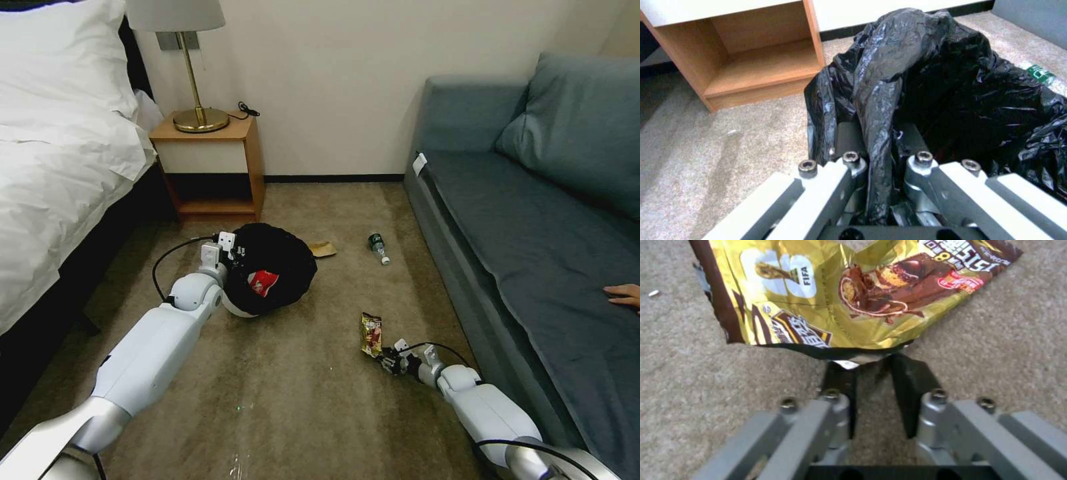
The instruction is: Pick up the trash bin, then pick up the garbage on the floor and place it into the trash bin.
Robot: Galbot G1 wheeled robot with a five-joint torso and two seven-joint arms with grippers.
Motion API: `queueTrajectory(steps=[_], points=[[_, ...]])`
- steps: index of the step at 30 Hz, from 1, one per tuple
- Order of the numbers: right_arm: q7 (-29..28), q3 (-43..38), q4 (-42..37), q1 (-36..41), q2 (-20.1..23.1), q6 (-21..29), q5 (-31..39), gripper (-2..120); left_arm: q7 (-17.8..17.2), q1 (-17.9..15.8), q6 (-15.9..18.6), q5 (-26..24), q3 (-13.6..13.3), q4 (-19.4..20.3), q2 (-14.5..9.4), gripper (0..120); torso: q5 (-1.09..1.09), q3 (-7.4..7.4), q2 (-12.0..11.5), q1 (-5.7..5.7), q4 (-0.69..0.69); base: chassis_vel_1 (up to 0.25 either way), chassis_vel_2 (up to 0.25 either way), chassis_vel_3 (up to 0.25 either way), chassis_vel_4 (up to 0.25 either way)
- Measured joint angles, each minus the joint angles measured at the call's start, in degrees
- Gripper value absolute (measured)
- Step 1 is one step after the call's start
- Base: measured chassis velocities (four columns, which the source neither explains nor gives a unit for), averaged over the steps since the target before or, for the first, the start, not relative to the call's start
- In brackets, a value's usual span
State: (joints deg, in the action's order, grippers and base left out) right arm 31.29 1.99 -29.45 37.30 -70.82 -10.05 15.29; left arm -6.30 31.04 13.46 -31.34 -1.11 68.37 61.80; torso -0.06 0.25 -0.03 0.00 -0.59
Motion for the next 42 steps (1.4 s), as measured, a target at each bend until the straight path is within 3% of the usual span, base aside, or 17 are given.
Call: queueTrajectory(steps=[5, 6, 25, 27, 37, 38, 41, 42], points=[[0.1, 0.0, 0.0, 0.0, -0.1, 0.0, 0.0, 8, 0.1, 0.0, 0.0, 0.0, 0.0, -0.1, 0.0, 5, 0.00, 0.00, 0.0, 0.00, 0.00, 0.000, 0.000, 0.000, 0.000], [0.2, 0.0, 0.0, 0.0, -0.1, 0.0, 0.0, 1, 0.1, 0.0, 0.0, 0.0, 0.0, -0.1, 0.0, 5, 0.00, 0.00, 0.0, 0.00, 0.00, 0.000, 0.000, 0.000, 0.000], [0.5, -0.2, -0.3, 0.5, 0.1, -0.3, -1.4, 2, 0.1, 0.0, -0.1, -0.2, 0.0, 0.2, -0.4, 5, 0.00, 0.00, 0.0, 0.00, -0.01, 0.000, 0.000, 0.000, 0.000], [0.4, -0.3, -0.5, 0.8, 0.3, -0.7, -2.0, 17, 0.0, 0.0, -0.1, -0.3, -0.1, 0.3, -0.5, 5, 0.00, 0.00, 0.0, 0.00, 0.00, 0.000, 0.000, 0.000, 0.000], [0.1, -0.6, -1.4, 1.4, 0.9, -1.5, -3.4, 46, -0.1, 0.0, -0.1, -0.4, -0.2, 0.4, -0.4, 5, 0.00, 0.00, 0.0, 0.00, 0.00, 0.000, 0.000, 0.000, 0.000], [0.1, -0.7, -1.6, 1.5, 1.0, -1.5, -3.5, 55, -0.1, 0.0, -0.1, -0.4, -0.2, 0.4, -0.3, 5, 0.00, 0.00, 0.0, 0.00, -0.01, 0.000, 0.000, 0.000, 0.000], [0.0, -0.7, -1.9, 1.5, 1.1, -1.5, -3.6, 59, -0.1, 0.0, -0.1, -0.4, -0.2, 0.4, -0.3, 5, 0.00, 0.00, 0.0, 0.00, -0.01, 0.000, 0.000, 0.000, 0.000], [-0.1, -0.7, -2.3, 1.7, 1.2, -1.4, -3.7, 67, 0.0, 0.0, -0.1, -0.4, -0.2, 0.3, -0.3, 5, 0.01, 0.00, 0.0, 0.00, 0.00, 0.000, 0.000, 0.000, 0.000]])
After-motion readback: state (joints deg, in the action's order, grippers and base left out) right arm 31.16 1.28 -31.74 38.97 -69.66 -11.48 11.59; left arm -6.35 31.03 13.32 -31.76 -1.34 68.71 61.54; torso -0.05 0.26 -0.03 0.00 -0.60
